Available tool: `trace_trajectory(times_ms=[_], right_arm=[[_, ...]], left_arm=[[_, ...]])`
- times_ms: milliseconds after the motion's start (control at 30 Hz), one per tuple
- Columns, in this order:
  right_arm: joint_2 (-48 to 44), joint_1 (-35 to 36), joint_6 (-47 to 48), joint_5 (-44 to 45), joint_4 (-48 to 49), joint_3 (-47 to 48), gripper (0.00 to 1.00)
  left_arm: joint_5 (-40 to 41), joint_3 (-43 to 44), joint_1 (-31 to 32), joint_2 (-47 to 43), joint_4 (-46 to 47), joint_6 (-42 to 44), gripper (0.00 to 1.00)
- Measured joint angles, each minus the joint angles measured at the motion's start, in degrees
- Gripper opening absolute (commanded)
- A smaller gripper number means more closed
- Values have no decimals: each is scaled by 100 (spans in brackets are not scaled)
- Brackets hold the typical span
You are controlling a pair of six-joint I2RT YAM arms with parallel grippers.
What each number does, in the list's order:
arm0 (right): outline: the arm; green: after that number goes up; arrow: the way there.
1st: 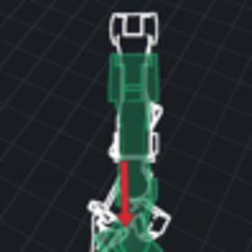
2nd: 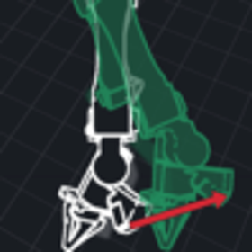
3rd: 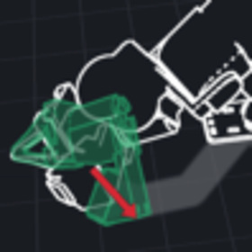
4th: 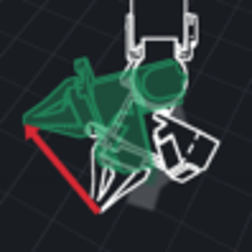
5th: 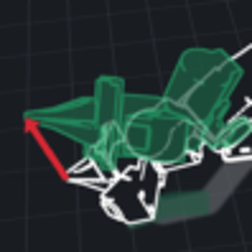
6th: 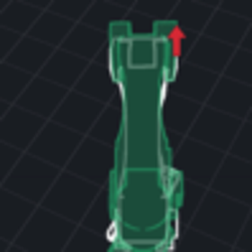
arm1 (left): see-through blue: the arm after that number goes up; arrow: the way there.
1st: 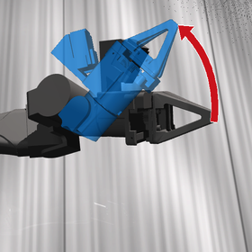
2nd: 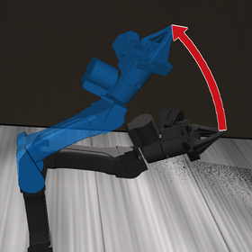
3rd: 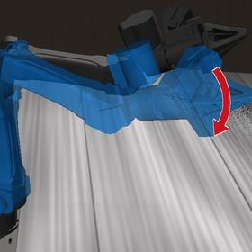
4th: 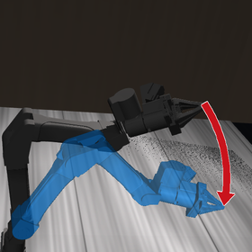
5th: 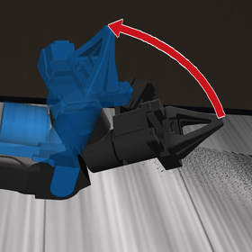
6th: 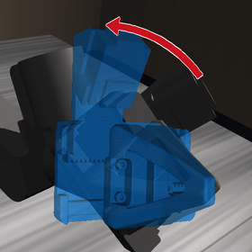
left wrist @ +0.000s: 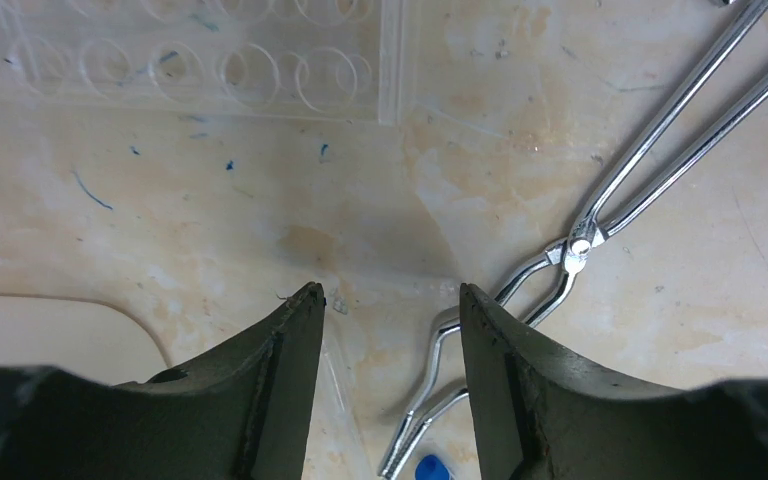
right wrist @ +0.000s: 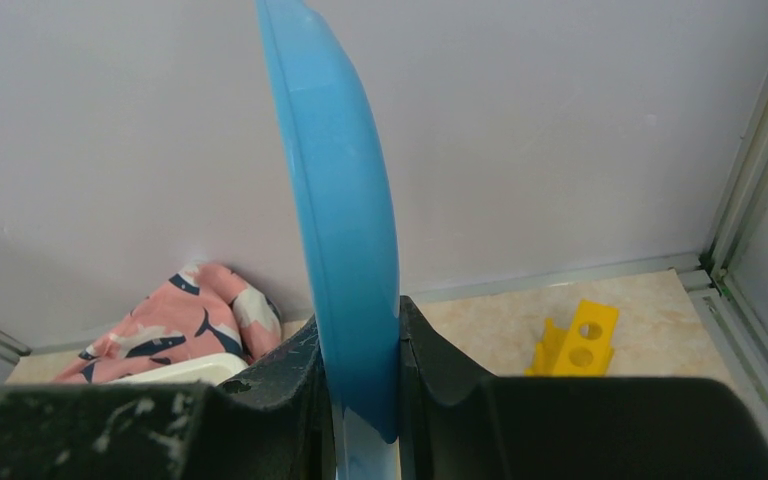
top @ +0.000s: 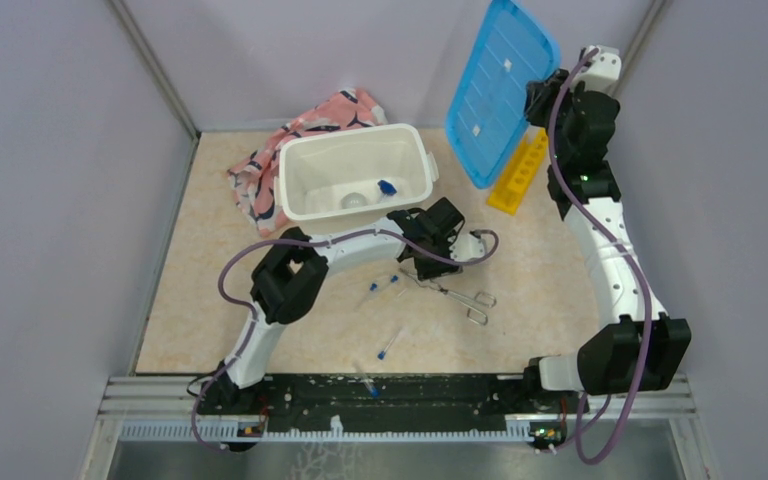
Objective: Organize the chemistry lab equipment
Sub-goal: Adjust the storage box lid.
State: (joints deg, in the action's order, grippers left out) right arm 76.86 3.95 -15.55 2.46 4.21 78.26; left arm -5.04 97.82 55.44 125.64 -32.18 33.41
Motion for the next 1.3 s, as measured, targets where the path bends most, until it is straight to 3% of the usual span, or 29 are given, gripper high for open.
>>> trace_trajectory(times_ms=[400,667,967,1300], right_arm=[[0,0,-13,0,7,-26,0],[0,0,-13,-70,4,-24,0],[0,0,-223,-304,-83,190,0],[-321,0,-940,-837,-96,472,0]], left_arm=[[2,-24,-20,11,-170,-87,58],[219,-39,-20,-155,297,-173,60],[601,-378,-20,-1543,1292,-323,71],[1311,-1578,-59,-2940,2704,-831,89]])
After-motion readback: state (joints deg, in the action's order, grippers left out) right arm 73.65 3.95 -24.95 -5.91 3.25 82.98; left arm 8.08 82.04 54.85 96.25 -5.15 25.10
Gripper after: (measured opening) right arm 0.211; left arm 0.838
